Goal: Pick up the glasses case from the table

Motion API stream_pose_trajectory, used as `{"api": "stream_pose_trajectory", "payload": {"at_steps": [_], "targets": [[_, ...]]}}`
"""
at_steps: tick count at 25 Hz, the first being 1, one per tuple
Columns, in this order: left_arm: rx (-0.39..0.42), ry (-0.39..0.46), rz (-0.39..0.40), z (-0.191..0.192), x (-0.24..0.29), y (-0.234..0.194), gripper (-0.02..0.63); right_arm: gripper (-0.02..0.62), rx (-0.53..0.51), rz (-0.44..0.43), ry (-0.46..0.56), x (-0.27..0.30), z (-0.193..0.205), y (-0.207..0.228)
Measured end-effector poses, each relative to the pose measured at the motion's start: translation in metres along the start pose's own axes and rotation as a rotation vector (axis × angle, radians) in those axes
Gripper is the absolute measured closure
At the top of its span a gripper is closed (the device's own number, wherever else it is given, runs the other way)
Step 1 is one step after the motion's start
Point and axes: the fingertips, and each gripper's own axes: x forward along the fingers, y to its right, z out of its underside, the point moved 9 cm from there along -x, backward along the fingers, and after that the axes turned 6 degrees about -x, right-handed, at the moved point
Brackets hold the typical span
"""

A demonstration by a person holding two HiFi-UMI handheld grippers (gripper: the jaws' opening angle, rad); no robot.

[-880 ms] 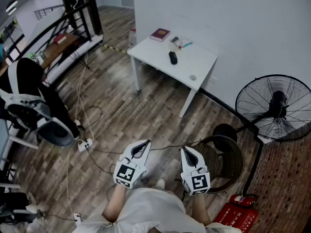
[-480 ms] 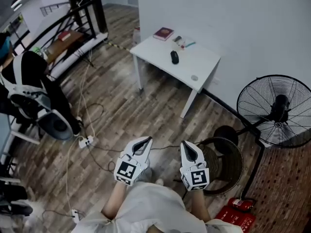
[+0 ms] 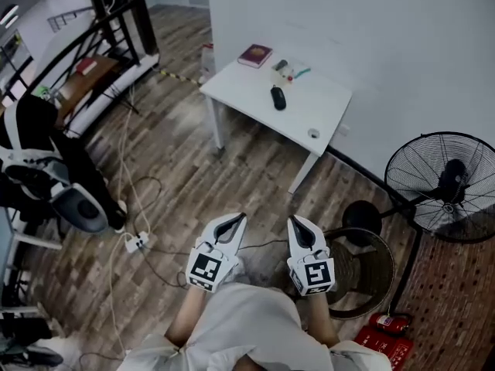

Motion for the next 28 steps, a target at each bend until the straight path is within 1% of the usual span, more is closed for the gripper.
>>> {"api": "stream_pose_trajectory", "payload": {"at_steps": [7, 13, 17, 22, 28], "targets": [[-0.01, -0.001, 0.028, 0.001, 0.02, -0.056, 0.588, 0.592, 0.011, 0.034, -0.031, 0.056, -0.004, -0.006], [-0.024, 0.012, 0.057, -0.002, 0.032, -0.082, 0.588, 0.592, -0.006, 0.061, -0.063, 0.08, -0.007, -0.008], [-0.038, 0.017, 0.052, -0.003, 0.045, -0.099, 0.588, 0.592, -0.014, 0.068, -0.068, 0.099, -0.011, -0.001], [-0.039, 0.032, 0.036, -0.01, 0.063, -0.122, 0.588, 0.592, -0.022, 0.054, -0.063, 0.128, -0.014, 0.01], [-0.022, 0.033, 0.014, -0.019, 0.099, -0.147, 0.588, 0.592, -0.015, 0.035, -0.052, 0.169, -0.015, 0.039]]}}
